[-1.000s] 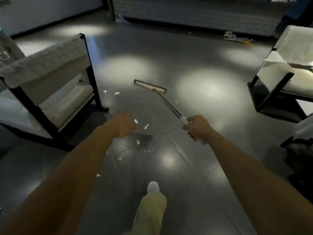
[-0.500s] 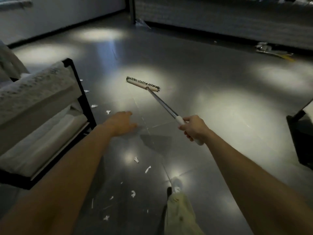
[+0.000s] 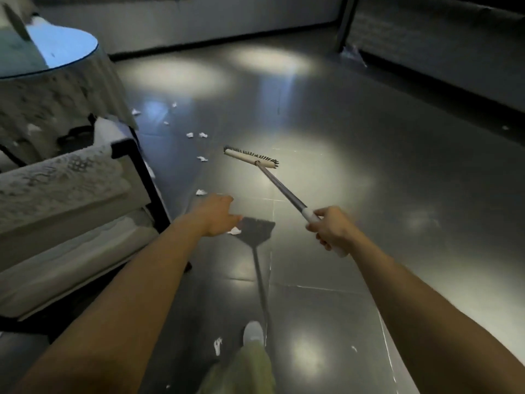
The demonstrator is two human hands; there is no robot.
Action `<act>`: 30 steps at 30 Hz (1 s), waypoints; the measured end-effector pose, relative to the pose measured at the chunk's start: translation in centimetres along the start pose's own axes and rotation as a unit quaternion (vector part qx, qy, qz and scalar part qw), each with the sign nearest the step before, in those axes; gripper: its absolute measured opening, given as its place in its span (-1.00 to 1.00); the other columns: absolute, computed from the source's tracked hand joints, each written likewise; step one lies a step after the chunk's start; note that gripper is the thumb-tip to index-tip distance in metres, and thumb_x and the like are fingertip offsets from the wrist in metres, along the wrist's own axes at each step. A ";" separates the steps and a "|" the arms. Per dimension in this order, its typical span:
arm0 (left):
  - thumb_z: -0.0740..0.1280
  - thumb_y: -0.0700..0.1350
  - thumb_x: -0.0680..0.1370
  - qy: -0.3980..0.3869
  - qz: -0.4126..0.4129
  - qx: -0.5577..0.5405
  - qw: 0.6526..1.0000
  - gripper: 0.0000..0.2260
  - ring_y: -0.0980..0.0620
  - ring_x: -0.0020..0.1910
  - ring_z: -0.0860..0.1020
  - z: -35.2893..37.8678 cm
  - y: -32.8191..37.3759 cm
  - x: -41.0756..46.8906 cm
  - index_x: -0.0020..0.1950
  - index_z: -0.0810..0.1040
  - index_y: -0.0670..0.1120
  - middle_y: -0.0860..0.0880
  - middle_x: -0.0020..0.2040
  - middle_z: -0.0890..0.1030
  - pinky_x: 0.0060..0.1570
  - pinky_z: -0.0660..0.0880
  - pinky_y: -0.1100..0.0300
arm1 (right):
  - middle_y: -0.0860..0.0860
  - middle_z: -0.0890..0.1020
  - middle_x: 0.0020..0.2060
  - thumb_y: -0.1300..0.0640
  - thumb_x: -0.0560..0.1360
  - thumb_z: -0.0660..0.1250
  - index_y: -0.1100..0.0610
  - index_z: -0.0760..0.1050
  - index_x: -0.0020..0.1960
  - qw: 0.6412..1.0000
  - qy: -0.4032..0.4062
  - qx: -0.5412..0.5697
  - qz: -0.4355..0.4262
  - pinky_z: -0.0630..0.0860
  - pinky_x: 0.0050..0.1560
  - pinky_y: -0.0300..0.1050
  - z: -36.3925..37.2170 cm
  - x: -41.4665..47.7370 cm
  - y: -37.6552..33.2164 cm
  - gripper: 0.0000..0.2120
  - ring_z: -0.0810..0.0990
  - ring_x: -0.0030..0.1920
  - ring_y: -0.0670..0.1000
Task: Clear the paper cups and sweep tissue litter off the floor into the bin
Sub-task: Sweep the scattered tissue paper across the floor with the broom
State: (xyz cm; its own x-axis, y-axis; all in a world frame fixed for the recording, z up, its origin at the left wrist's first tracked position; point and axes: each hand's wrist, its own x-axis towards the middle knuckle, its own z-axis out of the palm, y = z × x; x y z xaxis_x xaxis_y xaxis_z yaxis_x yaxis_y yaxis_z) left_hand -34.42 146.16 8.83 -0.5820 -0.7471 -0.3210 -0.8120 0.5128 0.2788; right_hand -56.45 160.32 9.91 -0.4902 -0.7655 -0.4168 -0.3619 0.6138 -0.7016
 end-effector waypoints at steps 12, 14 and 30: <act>0.23 0.10 0.58 0.056 -0.108 -0.045 0.992 -0.48 -0.15 0.36 0.36 -15.9 -5.6 31.8 0.44 0.29 -0.17 -0.18 0.41 0.37 0.32 0.31 0.03 | 0.11 0.46 -0.37 0.27 0.52 0.31 0.27 0.48 0.24 0.992 -0.098 0.001 -0.080 0.34 -0.54 -0.20 -5.0 36.5 -19.5 -0.71 0.38 -0.48 0.00; 0.24 0.08 0.58 0.056 -0.124 -0.050 0.989 -0.50 -0.15 0.36 0.36 -18.2 -7.0 36.1 0.41 0.30 -0.18 -0.18 0.40 0.38 0.30 0.31 0.05 | 0.11 0.46 -0.38 0.28 0.52 0.31 0.26 0.49 0.24 0.990 -0.104 -0.001 -0.094 0.32 -0.55 -0.22 -5.7 41.4 -22.4 -0.71 0.37 -0.49 -0.01; 0.23 0.13 0.57 0.065 -0.221 -0.061 0.971 -0.44 -0.16 0.38 0.34 -36.2 -18.8 81.1 0.45 0.26 -0.18 -0.19 0.42 0.35 0.33 0.31 0.00 | 0.07 0.44 -0.44 0.26 0.50 0.33 0.20 0.55 -0.05 0.971 -0.150 -0.083 -0.166 0.34 -0.59 -0.23 -8.8 91.4 -49.0 -0.95 0.35 -0.53 0.00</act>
State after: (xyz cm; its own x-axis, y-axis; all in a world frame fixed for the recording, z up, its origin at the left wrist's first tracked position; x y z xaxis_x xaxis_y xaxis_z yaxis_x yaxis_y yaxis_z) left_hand -64.83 60.58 10.36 -0.1610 -0.9343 -0.3179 -0.9655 0.0823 0.2470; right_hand -90.47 61.95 11.24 -0.0817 -0.9329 -0.3508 -0.5953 0.3280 -0.7335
